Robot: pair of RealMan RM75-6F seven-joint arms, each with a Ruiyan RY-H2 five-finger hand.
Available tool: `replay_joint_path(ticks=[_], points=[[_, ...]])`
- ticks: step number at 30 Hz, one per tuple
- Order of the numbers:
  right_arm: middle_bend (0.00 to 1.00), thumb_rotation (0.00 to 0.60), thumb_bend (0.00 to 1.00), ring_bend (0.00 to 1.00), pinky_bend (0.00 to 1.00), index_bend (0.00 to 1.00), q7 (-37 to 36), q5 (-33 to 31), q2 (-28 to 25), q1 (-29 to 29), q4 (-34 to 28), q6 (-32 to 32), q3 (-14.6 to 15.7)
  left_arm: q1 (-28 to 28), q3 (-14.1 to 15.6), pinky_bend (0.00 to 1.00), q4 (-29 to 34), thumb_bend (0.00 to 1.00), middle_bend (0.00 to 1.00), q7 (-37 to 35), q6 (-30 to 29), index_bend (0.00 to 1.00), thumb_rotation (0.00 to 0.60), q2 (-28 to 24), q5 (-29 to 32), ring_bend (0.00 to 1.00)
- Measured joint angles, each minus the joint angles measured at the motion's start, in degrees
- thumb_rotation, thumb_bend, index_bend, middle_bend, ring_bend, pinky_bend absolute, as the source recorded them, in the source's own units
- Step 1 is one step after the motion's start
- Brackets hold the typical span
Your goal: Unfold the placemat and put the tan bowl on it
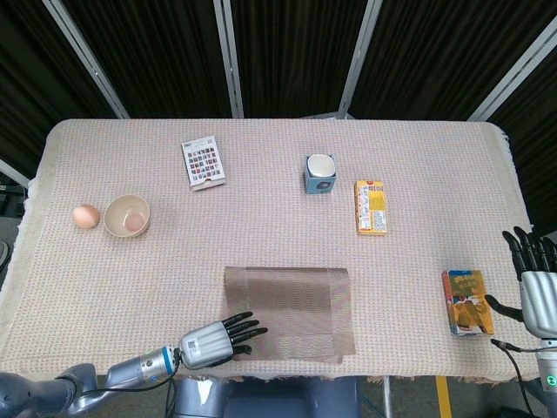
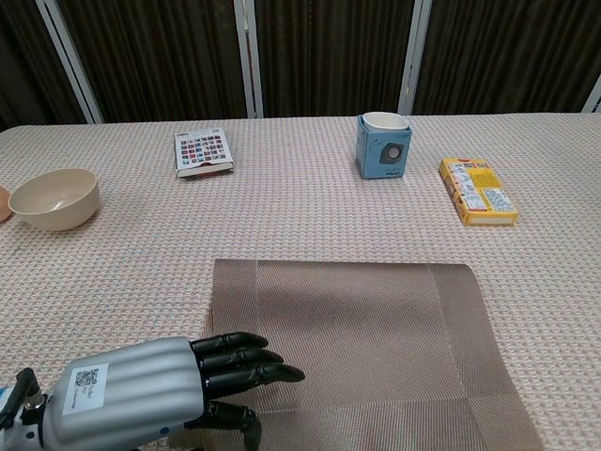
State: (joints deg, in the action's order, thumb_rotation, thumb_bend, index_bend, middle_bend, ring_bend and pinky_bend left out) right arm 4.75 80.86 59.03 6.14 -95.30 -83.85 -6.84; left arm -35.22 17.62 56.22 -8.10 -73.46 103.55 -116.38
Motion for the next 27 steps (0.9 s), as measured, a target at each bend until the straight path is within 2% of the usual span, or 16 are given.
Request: replay_joint_path(ticks=[10,17,23,27], points=[[0.00,0.600,0.00,0.00,0.00,0.00,-0.04,0.15,0.01,-0.06,-0.08,-0.19,-0.05,0.00,-0.48,0.00,-0.01,0.51,0.00,-1.55,-0.07,0.64,0.600,0.61,1.42,0.00],[0.00,0.600,0.00,0.00,0.00,0.00,-0.05,0.47,0.01,-0.13,-0.17,-0.49,-0.03,0.13,-2.09,0.00,0.21,0.51,0.00,-1.90,-1.05,0.69,0.600,0.86,2.82,0.00],[0.00,0.600,0.00,0.00,0.00,0.00,-0.12,0.58,-0.05,-0.20,-0.28,-0.62,-0.01,-0.29,-5.33,0.00,0.94,0.51,0.00,-2.71,-1.97,0.70,0.600,0.68,5.18,0.00],[0.00,0.600,0.00,0.00,0.00,0.00,-0.03,0.56,0.01,-0.17,-0.22,-0.57,-0.04,-1.40,-9.14,0.00,1.97,0.52,0.00,-3.86,-1.69,0.71,0.600,0.24,8.12,0.00]])
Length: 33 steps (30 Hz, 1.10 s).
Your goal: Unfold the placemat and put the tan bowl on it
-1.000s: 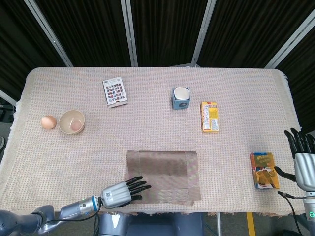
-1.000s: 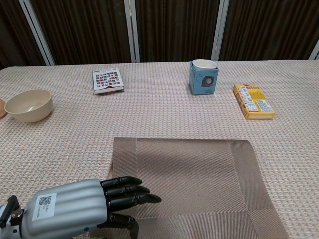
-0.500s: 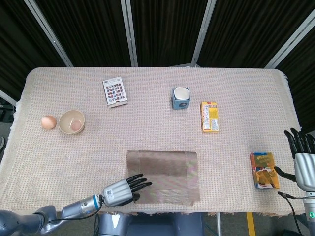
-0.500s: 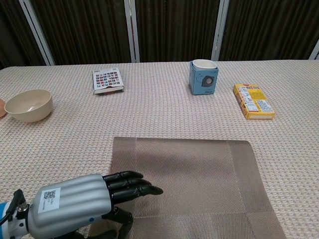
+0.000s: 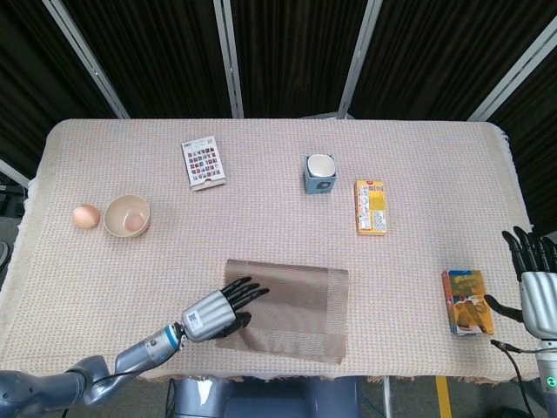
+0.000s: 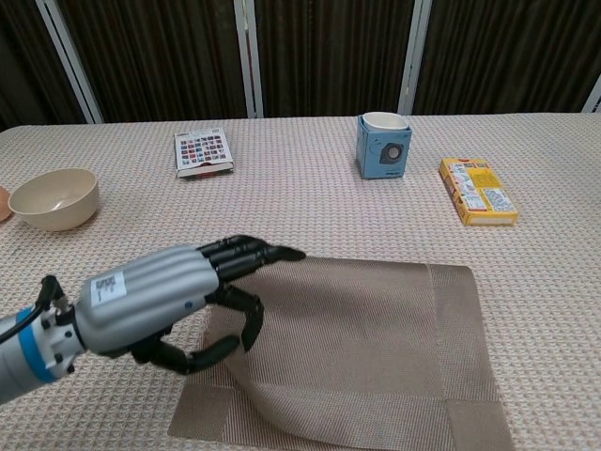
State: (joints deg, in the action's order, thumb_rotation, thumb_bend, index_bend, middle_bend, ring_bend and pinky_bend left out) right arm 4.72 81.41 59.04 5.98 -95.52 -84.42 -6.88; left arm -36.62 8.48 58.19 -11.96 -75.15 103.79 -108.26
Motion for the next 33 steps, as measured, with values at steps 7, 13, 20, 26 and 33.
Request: replay_joint_path(ticks=[7,13,20,26,33], points=[[0.00,0.600,0.00,0.00,0.00,0.00,0.45,0.04,0.11,-0.04,-0.06,-0.04,0.08,-4.66,-9.62,0.00,1.88,0.51,0.00,-3.05,6.54,0.71,0.600,-1.56,8.91,0.00],[0.00,0.600,0.00,0.00,0.00,0.00,0.52,-0.46,0.00,-0.11,-0.12,-0.17,-0.23,-9.65,-19.23,0.00,0.85,0.52,0.00,-2.84,13.79,0.71,0.600,-3.02,18.34,0.00],[0.00,0.600,0.00,0.00,0.00,0.00,1.10,-0.40,0.15,-0.06,-0.27,-0.03,-0.11,-12.48,-25.23,0.00,-5.54,0.52,0.00,-0.20,21.62,0.71,0.600,-3.58,28.97,0.00],[0.00,0.600,0.00,0.00,0.00,0.00,1.63,-0.24,0.38,0.02,-0.43,0.17,0.08,-11.84,-25.93,0.00,-10.88,0.52,0.00,0.32,24.16,0.72,0.600,-4.05,32.63,0.00],[0.00,0.600,0.00,0.00,0.00,0.00,1.86,-0.09,0.45,0.02,-0.59,0.16,0.18,-8.50,-23.75,0.00,-14.84,0.21,0.00,0.06,22.65,0.19,0.600,-4.23,33.26,0.00]])
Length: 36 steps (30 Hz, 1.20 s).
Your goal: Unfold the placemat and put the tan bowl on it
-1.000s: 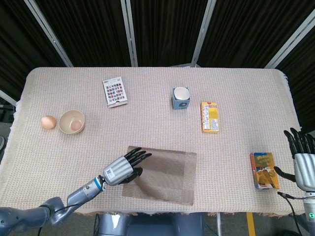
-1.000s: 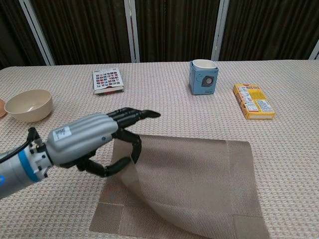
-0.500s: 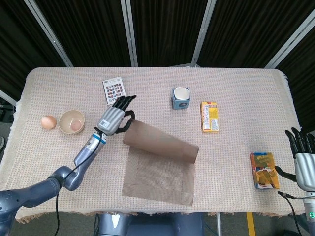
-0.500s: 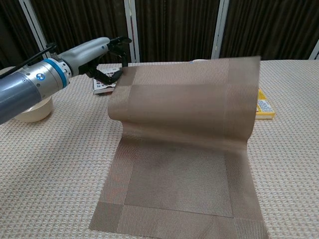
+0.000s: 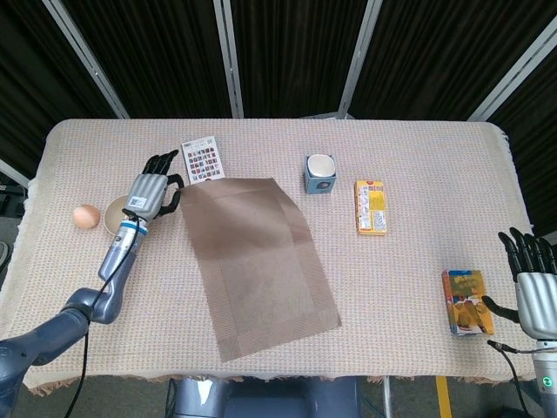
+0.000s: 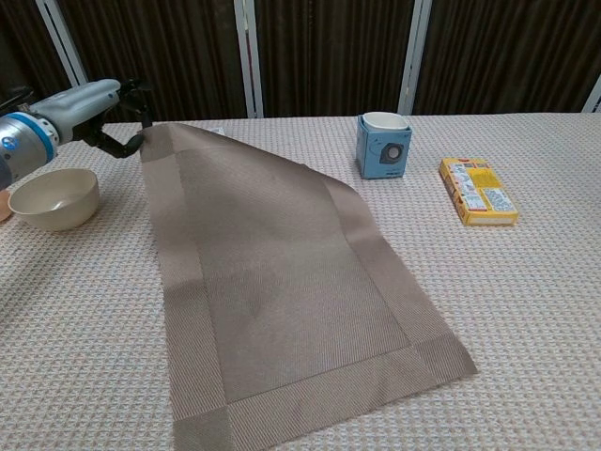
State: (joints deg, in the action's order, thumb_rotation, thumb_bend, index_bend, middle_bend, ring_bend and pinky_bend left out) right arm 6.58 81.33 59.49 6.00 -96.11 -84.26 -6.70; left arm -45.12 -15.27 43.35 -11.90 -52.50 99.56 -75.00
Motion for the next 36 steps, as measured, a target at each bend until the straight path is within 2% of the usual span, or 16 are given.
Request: replay_joint_path(ticks=[1,2,3,11,17,23,27,33,36], points=[[0.00,0.600,0.00,0.00,0.00,0.00,0.00,0.01,0.00,0.00,0.00,0.03,0.02,0.37,0.34,0.00,-0.35,0.11,0.00,0.03,-0.20,0.08,0.600,-0.02,-0.04,0.00],[0.00,0.600,0.00,0.00,0.00,0.00,-0.02,0.06,-0.01,0.00,-0.03,0.09,0.08,0.70,0.60,0.00,-0.61,0.04,0.00,0.09,-0.26,0.01,0.600,-0.06,-0.04,0.00],[0.00,0.600,0.00,0.00,0.00,0.00,-0.05,0.09,-0.02,0.01,-0.05,0.12,0.10,1.11,0.78,0.00,-0.73,0.00,0.00,0.13,-0.22,0.00,0.600,-0.19,0.08,0.00],[0.00,0.600,0.00,0.00,0.00,0.00,-0.41,0.99,-0.11,0.30,-0.25,1.30,0.86,3.68,0.63,0.00,2.27,0.00,0.00,-1.50,-5.37,0.00,0.600,-2.38,-0.10,0.00],[0.00,0.600,0.00,0.00,0.00,0.00,-0.69,4.84,-0.13,2.24,-0.21,5.70,3.04,7.12,1.06,0.00,10.16,0.00,0.00,-0.60,-9.84,0.00,0.600,-7.65,-0.73,0.00],[0.00,0.600,0.00,0.00,0.00,0.01,-3.64,9.67,0.14,7.22,0.24,13.45,4.89,12.20,2.00,0.00,23.78,0.00,0.00,5.66,-14.53,0.00,0.600,-15.70,-0.19,0.00],[0.00,0.600,0.00,0.00,0.00,0.04,-7.28,12.20,1.47,11.72,1.75,18.84,5.31,16.98,3.40,0.00,35.51,0.00,0.00,11.80,-18.91,0.00,0.600,-22.30,0.47,0.00],[0.00,0.600,0.00,0.00,0.00,0.06,-11.53,15.59,6.02,18.14,4.52,25.74,5.59,24.76,6.26,0.00,51.08,0.00,0.00,20.59,-26.15,0.00,0.600,-31.28,2.08,0.00],[0.00,0.600,0.00,0.00,0.00,0.06,-11.58,17.37,8.62,20.71,5.81,27.81,5.61,28.12,7.63,0.00,56.60,0.00,0.00,24.46,-29.78,0.00,0.600,-34.86,2.75,0.00]])
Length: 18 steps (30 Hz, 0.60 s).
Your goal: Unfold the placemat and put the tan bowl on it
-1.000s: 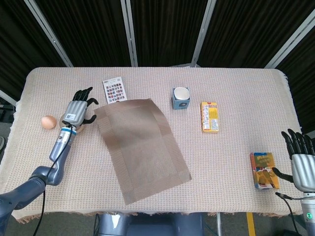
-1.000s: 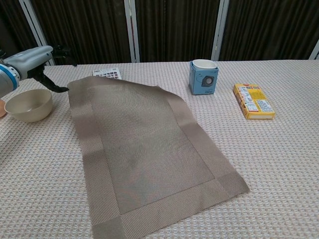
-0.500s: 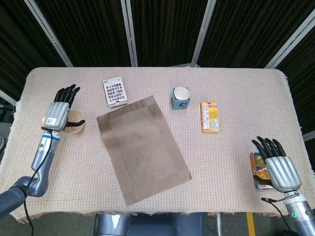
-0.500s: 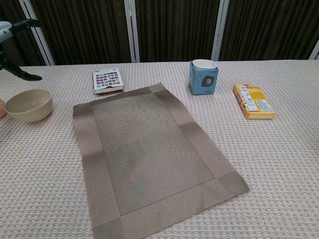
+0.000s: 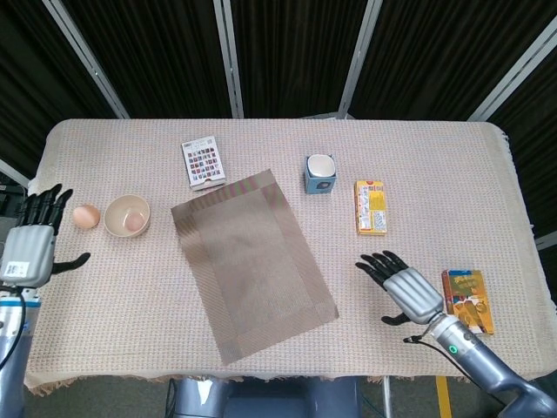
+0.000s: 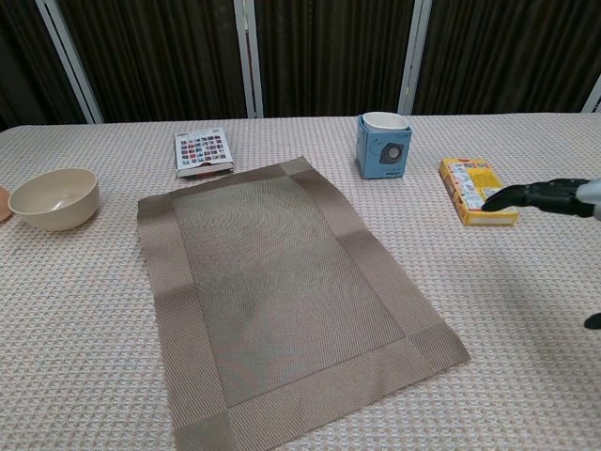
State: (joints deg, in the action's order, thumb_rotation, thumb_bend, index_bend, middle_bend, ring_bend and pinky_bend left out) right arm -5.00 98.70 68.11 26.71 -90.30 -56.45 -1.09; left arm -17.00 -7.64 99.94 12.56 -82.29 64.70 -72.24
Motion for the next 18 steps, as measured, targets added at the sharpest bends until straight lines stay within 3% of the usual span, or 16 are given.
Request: replay_joint_path(ticks=[6,18], points=[[0.00,0.600,0.00,0.00,0.00,0.08,2.48,2.62,5.06,3.05,2.58,2.56,0.29,3.07,1.48,0.00,4.26,0.00,0.00,2.89,-3.31,0.00,0.600,-2.82,0.42,0.00],[0.00,0.600,0.00,0.00,0.00,0.10,8.57,3.85,14.76,6.17,10.42,4.78,0.81,3.15,1.20,0.00,3.10,0.00,0.00,1.44,-1.69,0.00,0.600,-3.13,0.63,0.00]])
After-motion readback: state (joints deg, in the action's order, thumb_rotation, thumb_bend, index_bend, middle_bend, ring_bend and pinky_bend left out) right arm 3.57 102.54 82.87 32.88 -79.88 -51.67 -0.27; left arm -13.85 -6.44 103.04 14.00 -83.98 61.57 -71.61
